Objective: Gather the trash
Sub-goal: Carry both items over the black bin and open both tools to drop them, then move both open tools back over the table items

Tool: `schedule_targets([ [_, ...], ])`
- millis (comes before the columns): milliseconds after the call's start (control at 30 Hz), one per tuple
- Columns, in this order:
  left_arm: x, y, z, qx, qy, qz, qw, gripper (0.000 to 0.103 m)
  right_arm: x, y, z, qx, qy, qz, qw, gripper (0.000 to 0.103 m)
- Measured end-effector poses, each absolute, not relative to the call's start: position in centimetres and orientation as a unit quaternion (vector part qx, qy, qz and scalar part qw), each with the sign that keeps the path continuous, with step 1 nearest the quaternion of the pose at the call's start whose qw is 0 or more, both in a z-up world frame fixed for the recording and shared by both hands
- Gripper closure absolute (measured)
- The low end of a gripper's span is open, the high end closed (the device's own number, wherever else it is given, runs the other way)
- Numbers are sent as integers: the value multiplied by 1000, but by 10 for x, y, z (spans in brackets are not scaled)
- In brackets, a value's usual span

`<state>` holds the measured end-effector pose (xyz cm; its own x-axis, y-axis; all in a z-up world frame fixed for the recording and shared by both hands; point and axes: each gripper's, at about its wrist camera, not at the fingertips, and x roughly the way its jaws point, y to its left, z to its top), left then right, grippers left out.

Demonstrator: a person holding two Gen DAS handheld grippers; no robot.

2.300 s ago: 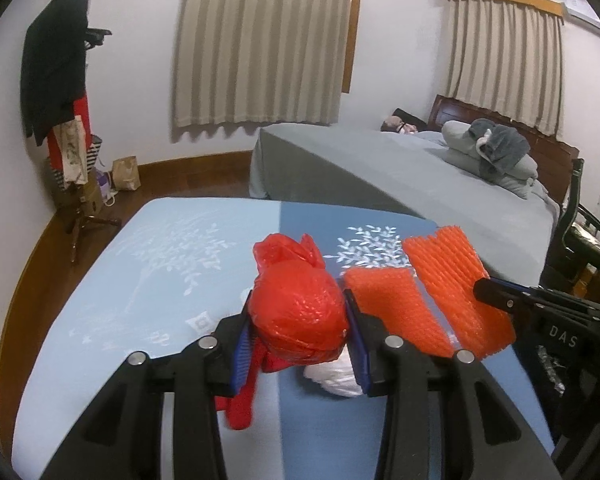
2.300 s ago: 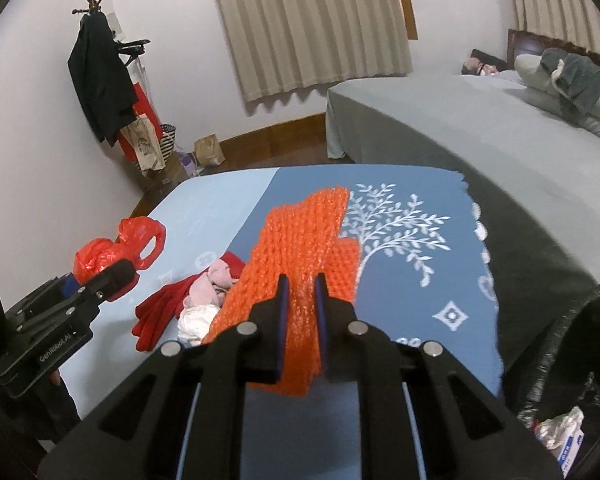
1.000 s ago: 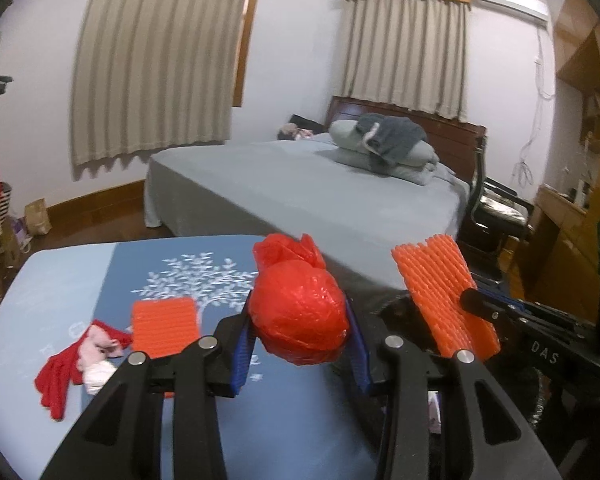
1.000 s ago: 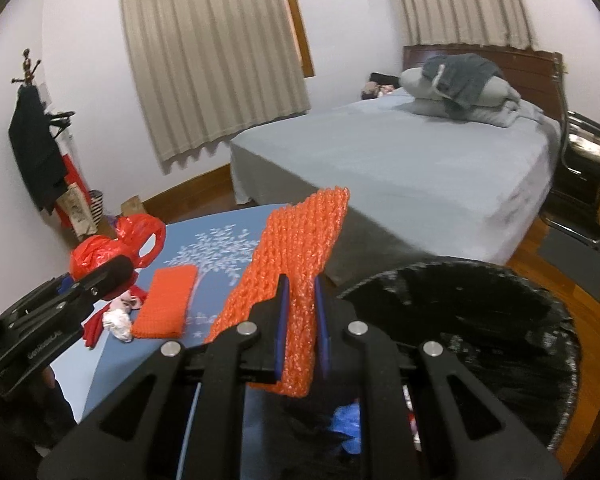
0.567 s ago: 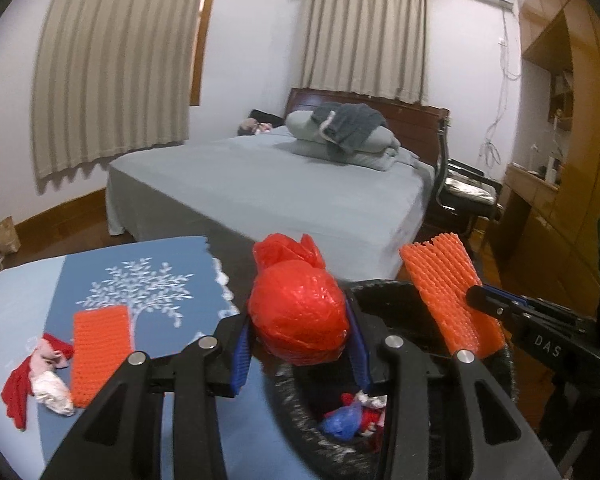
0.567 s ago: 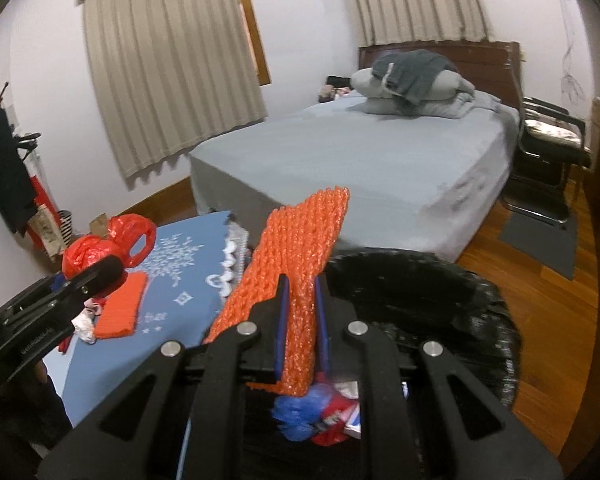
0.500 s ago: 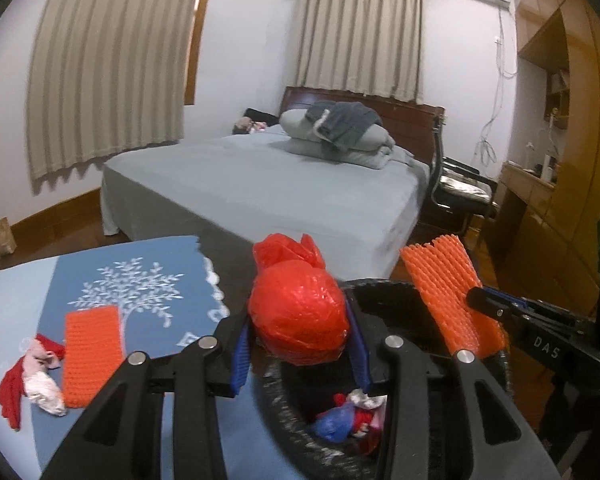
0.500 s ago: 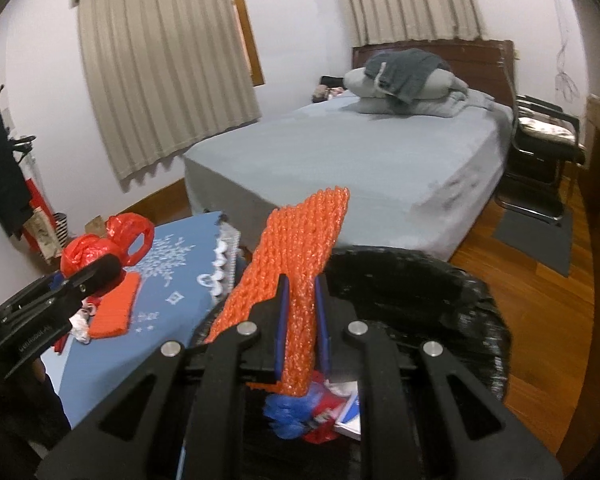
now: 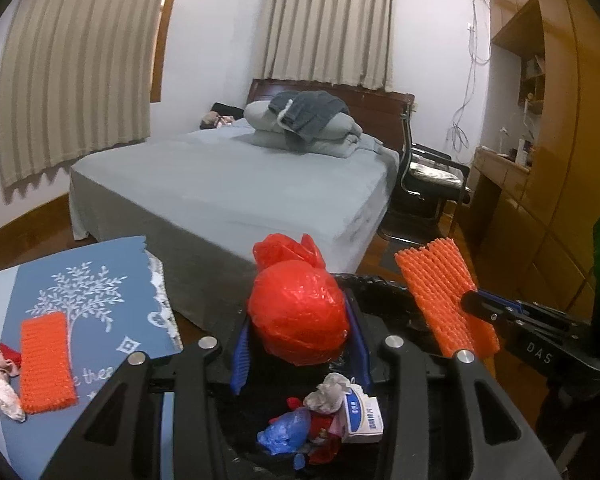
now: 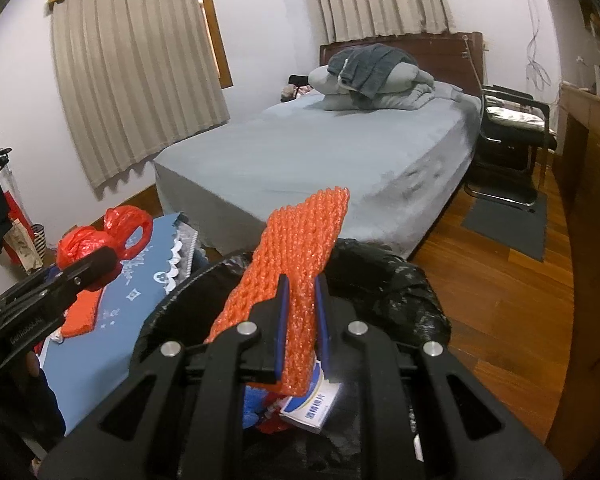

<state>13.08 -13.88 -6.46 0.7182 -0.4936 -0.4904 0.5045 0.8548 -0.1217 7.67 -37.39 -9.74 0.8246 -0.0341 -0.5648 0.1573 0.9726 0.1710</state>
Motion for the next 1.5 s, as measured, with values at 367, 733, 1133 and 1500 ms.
schedule_targets([
  [367,137,-165,-73,15,277,-293,915,60,77,-393,-108,108,306,-68,943,91],
  [733,142,-144,-72,-8,279,-289,916,22,76,-394,-116,109,312,-89,939,29],
  [1133,146,-62,-63,-14,261,-187,947,6,78,-363,-97,103,269,-71,955,5],
  [1500,142,35,-68,-26,257,-87,962,6,119,-277,-90,92,275,7,957,5],
])
